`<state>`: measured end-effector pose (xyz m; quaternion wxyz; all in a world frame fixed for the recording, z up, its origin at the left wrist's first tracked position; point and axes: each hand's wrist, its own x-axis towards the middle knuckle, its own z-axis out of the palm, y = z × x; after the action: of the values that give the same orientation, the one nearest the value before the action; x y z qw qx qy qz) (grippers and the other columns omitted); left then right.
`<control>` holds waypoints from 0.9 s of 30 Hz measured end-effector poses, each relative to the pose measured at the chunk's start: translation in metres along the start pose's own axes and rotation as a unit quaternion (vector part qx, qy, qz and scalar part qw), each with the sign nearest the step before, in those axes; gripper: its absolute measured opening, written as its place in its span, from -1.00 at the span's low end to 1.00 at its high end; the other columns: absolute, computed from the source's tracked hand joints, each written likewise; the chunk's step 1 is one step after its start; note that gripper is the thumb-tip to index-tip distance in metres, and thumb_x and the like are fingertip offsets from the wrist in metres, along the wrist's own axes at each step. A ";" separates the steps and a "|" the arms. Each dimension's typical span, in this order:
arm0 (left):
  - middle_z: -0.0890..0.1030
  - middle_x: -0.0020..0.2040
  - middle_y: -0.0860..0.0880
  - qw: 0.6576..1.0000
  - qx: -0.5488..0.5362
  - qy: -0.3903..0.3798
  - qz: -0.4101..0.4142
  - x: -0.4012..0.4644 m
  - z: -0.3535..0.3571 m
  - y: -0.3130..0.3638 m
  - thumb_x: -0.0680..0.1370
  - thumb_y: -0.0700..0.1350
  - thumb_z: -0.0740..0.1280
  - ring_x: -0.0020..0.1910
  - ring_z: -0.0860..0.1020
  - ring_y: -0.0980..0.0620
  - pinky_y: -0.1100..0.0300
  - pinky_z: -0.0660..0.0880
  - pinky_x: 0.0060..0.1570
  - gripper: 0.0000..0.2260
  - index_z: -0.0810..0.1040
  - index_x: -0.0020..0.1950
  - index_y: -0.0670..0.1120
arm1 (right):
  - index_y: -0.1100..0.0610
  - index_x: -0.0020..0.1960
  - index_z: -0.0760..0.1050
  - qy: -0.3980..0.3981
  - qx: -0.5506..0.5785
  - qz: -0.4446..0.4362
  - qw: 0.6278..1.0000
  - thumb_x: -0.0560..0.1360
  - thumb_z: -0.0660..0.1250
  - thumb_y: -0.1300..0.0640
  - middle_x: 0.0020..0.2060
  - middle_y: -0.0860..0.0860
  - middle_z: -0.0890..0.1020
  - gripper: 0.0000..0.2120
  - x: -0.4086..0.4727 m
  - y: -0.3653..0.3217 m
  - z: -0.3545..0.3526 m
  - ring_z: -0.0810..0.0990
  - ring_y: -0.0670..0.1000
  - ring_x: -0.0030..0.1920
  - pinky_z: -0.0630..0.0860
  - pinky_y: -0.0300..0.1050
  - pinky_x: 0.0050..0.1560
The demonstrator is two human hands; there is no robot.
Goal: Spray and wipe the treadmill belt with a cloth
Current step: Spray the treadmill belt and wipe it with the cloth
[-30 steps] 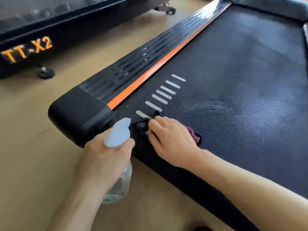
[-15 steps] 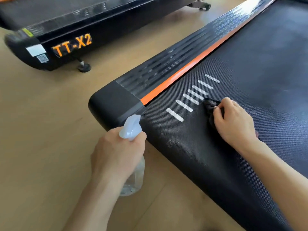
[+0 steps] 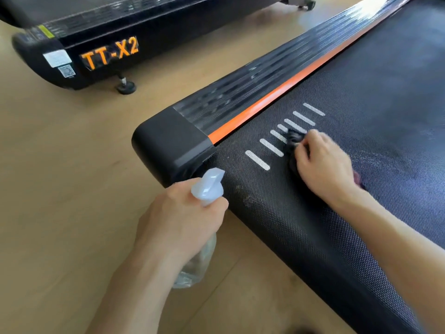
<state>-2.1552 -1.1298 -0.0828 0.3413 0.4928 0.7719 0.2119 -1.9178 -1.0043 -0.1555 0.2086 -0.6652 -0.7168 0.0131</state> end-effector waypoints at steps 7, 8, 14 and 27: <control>0.47 -0.32 -0.04 0.998 -0.037 0.024 -0.049 -0.007 -0.016 0.000 0.51 -0.02 0.32 -0.24 0.44 -0.18 0.09 0.33 -0.25 -0.73 0.45 -0.37 0.23 | 0.11 -0.05 0.39 -0.065 -0.008 -0.321 0.945 0.62 0.18 0.07 -0.16 0.04 0.45 -0.87 -0.061 -0.083 0.013 0.45 0.11 -0.21 0.44 0.06 -0.17; 0.47 -0.33 -0.03 0.998 -0.035 0.020 -0.045 -0.009 -0.016 0.000 0.50 -0.02 0.32 -0.25 0.43 -0.17 0.09 0.33 -0.25 -0.72 0.45 -0.39 0.24 | 0.11 -0.03 0.40 -0.067 -0.026 -0.331 0.941 0.63 0.18 0.07 -0.14 0.04 0.45 -0.87 -0.068 -0.078 0.009 0.44 0.11 -0.19 0.44 0.07 -0.17; 0.42 -0.45 0.05 0.999 -0.035 -0.013 -0.025 -0.018 -0.024 -0.005 0.50 -0.02 0.34 -0.36 0.41 -0.08 0.15 0.31 -0.31 -0.69 0.47 -0.45 0.17 | 0.10 -0.12 0.42 -0.085 -0.056 -0.350 0.931 0.62 0.24 0.07 -0.19 0.03 0.42 -0.83 -0.119 -0.017 -0.038 0.42 0.13 -0.23 0.43 0.07 -0.21; 0.45 -0.32 -0.01 1.000 0.017 -0.013 -0.016 -0.029 -0.029 -0.004 0.52 -0.05 0.32 -0.28 0.43 -0.09 0.13 0.32 -0.28 -0.70 0.30 -0.36 -0.05 | 0.11 -0.04 0.44 -0.063 -0.086 -0.367 0.924 0.58 0.23 0.12 -0.16 0.06 0.46 -0.93 -0.094 -0.061 -0.010 0.45 0.14 -0.22 0.43 0.09 -0.20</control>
<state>-2.1709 -1.1576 -0.0565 0.3462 0.4887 0.7788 0.1867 -1.9695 -1.1039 -0.1550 0.0952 -0.3684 -0.9210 -0.0837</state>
